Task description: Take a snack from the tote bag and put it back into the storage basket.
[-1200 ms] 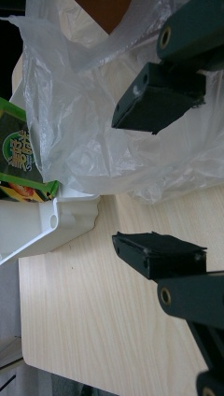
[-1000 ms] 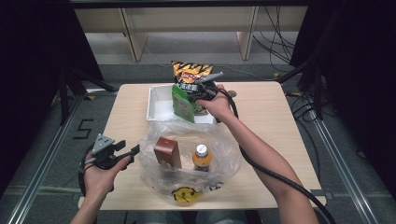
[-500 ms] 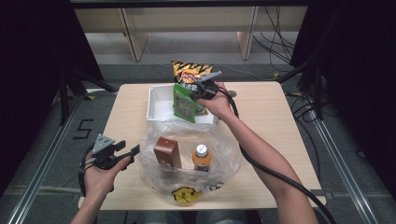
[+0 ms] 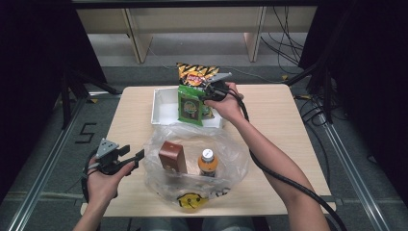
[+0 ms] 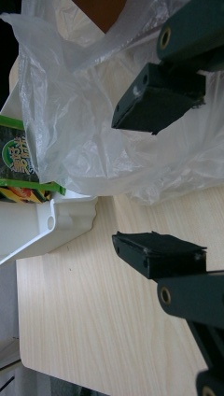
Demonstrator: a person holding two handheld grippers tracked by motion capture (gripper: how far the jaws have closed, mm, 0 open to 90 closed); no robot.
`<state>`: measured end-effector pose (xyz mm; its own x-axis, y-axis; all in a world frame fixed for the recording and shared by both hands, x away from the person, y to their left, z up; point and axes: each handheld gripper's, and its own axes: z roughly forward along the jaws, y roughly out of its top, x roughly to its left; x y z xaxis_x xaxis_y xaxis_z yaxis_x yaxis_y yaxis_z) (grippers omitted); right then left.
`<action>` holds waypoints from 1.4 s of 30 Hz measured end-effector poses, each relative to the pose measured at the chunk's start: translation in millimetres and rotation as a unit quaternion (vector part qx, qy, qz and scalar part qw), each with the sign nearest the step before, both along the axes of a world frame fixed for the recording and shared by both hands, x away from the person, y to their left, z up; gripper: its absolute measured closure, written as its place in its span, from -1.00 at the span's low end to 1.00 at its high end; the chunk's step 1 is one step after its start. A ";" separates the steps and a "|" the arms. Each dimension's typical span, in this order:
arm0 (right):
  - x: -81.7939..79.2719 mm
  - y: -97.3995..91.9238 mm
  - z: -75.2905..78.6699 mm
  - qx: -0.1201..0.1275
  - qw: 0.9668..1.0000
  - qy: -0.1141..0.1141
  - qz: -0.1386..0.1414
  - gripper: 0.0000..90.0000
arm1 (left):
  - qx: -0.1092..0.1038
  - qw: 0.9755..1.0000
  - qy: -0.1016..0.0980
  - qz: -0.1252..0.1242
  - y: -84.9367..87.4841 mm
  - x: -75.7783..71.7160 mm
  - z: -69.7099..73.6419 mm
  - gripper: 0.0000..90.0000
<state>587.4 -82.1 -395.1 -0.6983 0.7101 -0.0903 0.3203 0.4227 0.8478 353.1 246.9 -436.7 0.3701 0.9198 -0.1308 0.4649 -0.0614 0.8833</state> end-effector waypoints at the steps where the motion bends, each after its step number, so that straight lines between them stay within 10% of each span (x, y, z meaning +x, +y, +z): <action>1: -0.8 -0.3 0.5 0.003 1.000 0.002 -0.002 0.36 | 0.001 1.000 -0.005 -0.004 0.2 0.8 -0.1 -0.17; 12: -10.2 -7.0 0.1 0.009 1.000 0.005 -0.016 0.89 | 0.000 1.000 -0.003 0.003 0.3 -0.8 1.2 -0.17; 19: -7.5 -13.5 1.9 0.019 0.999 -0.018 -0.041 0.78 | 0.002 1.000 -0.004 -0.002 -0.3 0.0 0.4 -0.16; 29: -21.8 -20.6 5.5 0.032 0.999 0.004 -0.017 0.89 | -0.001 1.000 -0.004 0.004 -1.5 -1.7 2.4 -0.16; 42: -59.4 -41.2 17.7 0.067 0.997 0.022 0.007 0.49 | -0.004 1.000 -0.016 0.010 -4.0 -5.3 7.5 -0.17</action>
<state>528.0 -123.4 -377.4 -0.7093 0.7041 0.0356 0.3531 0.3111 0.8823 347.8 243.0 -429.2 0.3559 0.9259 -0.1269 0.4382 -0.0454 0.8977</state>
